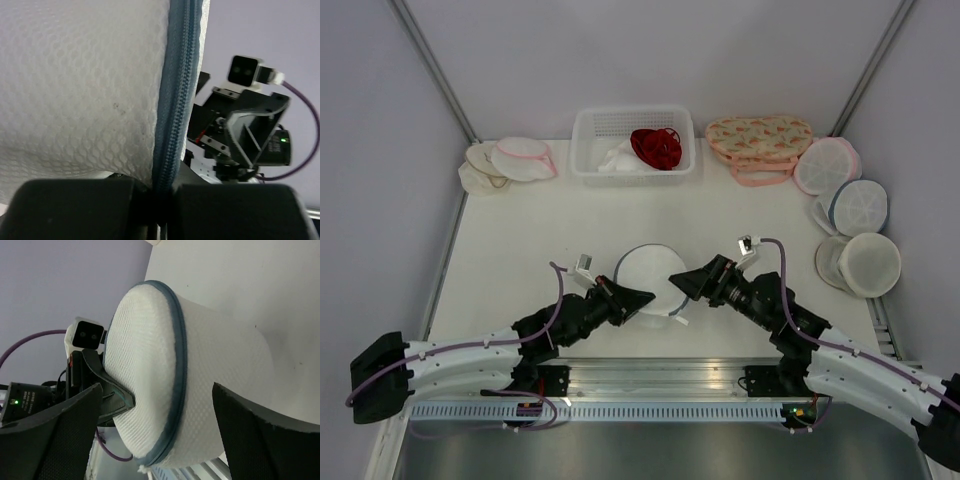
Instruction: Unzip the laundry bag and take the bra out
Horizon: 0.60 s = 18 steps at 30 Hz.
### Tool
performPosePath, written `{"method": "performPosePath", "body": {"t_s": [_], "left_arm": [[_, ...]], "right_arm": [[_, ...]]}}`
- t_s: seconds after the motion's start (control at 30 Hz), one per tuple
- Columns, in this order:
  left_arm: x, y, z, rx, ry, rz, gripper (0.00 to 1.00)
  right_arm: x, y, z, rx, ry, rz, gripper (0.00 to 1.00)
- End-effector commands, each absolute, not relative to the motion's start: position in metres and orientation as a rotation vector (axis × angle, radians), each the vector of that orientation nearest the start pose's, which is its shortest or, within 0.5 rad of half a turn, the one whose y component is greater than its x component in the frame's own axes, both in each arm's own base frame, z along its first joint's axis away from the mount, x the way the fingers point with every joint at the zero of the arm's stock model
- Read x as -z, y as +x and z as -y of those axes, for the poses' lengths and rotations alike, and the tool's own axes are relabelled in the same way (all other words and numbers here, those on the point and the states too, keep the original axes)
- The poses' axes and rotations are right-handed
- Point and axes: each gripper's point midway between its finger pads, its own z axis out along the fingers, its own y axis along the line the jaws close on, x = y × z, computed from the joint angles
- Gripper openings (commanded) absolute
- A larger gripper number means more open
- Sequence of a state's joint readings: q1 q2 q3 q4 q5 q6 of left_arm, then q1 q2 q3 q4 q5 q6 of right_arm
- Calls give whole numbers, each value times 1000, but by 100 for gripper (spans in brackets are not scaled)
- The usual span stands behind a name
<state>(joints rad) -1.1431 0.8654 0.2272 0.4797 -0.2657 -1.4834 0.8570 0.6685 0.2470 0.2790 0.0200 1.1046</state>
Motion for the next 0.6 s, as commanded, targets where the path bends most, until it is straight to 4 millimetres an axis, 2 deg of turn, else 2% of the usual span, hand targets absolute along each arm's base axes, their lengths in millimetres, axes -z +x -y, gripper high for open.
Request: {"method": "performPosePath", "body": {"t_s": [0.0,0.13,0.27,0.33,0.37,0.4,0.47,0.5,0.53,0.57], "left_arm": [[-184,157,285,1419,-499,-1951,2],[-160,164,267,1215,-477,-2011,2],[-154,172,261,1100,-468,-2024,2],[-147,176,259,1042,-461,-2039,2],[-147,177,260,1036,-461,-2042,2],[-148,177,262,1037,-461,-2041,2],[-148,179,264,1035,-462,-2041,2],[-148,179,265,1032,-462,-2041,2],[-148,180,265,1032,-465,-2040,2],[-150,180,266,1038,-464,-2036,2]], "right_arm": [[-174,184,-233,-1074,85,-1994,98],[-164,183,-227,-933,-8,-2090,98],[-149,176,-236,-881,-109,-2163,91],[-150,173,-243,-863,-148,-2169,89],[-150,165,-251,-866,-189,-2177,88],[-142,162,-255,-837,-210,-2204,86],[-144,149,-270,-845,-271,-2207,83],[-137,144,-276,-836,-295,-2232,81],[-140,138,-286,-866,-323,-2225,78],[-134,135,-291,-866,-329,-2243,71]]}}
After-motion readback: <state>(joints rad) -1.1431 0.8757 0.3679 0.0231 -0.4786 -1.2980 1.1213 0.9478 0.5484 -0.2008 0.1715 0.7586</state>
